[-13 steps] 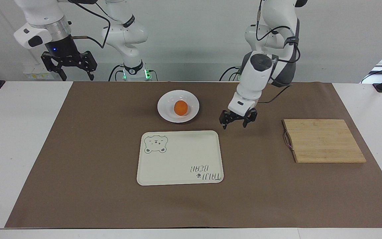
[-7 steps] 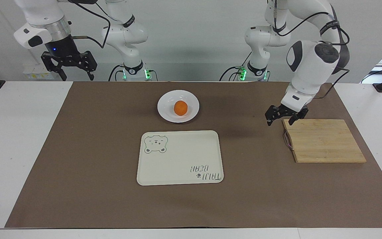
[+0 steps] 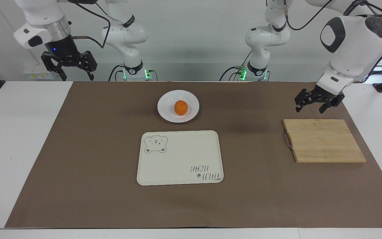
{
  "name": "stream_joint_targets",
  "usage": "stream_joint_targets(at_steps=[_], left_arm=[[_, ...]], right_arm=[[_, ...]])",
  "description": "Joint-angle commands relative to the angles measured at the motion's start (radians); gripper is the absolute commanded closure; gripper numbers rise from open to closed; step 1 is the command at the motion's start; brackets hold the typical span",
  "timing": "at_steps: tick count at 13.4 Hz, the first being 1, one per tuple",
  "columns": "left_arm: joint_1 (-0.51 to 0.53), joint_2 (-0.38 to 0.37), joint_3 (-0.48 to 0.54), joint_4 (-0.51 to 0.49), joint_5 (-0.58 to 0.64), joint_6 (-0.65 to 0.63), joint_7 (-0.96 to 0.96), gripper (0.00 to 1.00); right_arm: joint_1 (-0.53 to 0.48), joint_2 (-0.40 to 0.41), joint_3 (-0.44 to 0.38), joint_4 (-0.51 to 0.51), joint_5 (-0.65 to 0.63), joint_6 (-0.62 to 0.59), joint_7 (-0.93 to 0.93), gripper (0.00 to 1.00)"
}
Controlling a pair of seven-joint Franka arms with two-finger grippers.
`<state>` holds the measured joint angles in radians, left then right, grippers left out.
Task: Place orange and plate with both arms
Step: 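Release the orange onto the plate and withdraw the left gripper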
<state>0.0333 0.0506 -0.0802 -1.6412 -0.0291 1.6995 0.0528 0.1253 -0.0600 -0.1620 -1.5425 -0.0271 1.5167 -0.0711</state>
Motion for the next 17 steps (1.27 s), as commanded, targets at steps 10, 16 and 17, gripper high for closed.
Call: stream_joint_targets(at_steps=[10,16,17], left_arm=[[0.025,-0.080,0.005,0.057,0.021,-0.190,0.013,0.00],[0.025,-0.080,0.005,0.057,0.020,-0.189,0.007,0.00],[0.025,-0.080,0.005,0.057,0.020,-0.187,0.007,0.00]], right_arm=[[-0.009,-0.041,0.013,-0.174,0.142,0.055,-0.095,0.00],[-0.001,-0.050,0.013,-0.483,0.479,0.249,-0.108,0.00],[-0.001,-0.055,0.013,-0.548,0.531,0.273,-0.127,0.00]])
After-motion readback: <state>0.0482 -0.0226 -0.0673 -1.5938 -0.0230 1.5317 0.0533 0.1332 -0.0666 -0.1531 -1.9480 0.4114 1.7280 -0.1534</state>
